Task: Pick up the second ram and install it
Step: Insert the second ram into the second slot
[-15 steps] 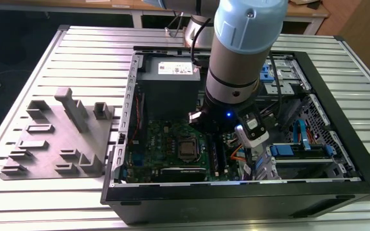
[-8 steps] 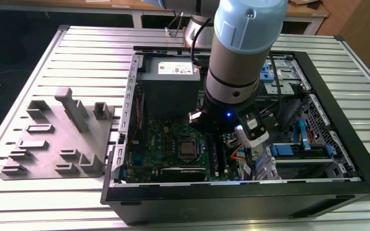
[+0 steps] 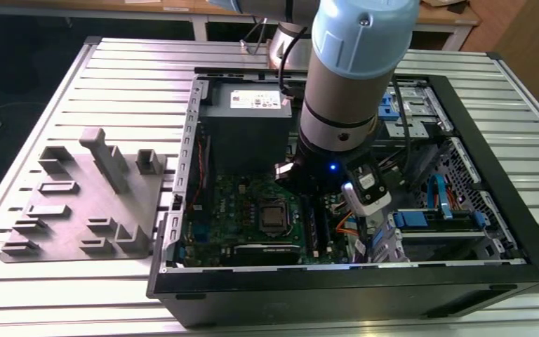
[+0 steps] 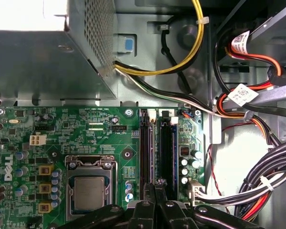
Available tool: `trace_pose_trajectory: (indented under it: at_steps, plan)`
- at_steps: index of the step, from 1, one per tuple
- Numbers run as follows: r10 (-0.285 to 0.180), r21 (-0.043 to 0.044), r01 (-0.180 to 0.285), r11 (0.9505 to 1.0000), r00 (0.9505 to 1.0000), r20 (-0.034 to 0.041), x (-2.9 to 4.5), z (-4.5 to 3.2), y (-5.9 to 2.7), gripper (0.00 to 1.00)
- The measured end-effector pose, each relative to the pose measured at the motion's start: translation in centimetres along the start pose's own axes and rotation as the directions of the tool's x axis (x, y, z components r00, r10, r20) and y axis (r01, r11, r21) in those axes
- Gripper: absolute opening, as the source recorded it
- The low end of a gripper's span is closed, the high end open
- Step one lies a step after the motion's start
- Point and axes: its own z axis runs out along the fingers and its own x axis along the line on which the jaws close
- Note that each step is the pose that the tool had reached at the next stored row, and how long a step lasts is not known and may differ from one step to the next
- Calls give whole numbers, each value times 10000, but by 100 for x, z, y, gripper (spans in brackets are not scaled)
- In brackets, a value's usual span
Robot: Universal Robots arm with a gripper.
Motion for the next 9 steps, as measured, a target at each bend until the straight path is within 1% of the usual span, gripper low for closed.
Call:
trace_pose_trajectory:
  at_steps: [9]
  plan:
    - [95, 2, -95, 10000, 10000, 7, 0, 0, 0, 8]
